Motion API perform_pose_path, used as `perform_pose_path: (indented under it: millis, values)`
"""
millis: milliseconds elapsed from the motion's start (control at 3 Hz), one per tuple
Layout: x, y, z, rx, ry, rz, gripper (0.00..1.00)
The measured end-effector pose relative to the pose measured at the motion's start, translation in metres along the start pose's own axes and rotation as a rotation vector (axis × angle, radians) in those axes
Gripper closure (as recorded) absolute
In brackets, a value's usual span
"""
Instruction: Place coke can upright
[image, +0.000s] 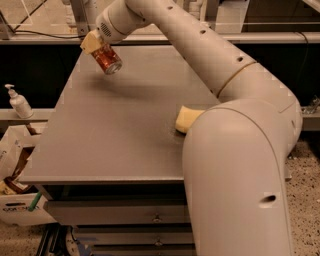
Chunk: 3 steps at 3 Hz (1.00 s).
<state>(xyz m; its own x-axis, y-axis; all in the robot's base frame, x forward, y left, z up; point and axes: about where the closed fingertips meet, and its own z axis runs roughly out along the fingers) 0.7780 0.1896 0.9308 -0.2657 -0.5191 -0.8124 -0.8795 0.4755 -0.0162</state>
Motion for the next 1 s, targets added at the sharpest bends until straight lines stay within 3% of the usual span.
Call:
perform_pose_path:
  millis: [333, 1000]
  values:
    - [-0.003, 0.005, -0.007, 0.022, 0.008, -0.114, 1.00]
    - [-0.007, 0.018, -0.027, 0.021, -0.050, -0.332, 1.00]
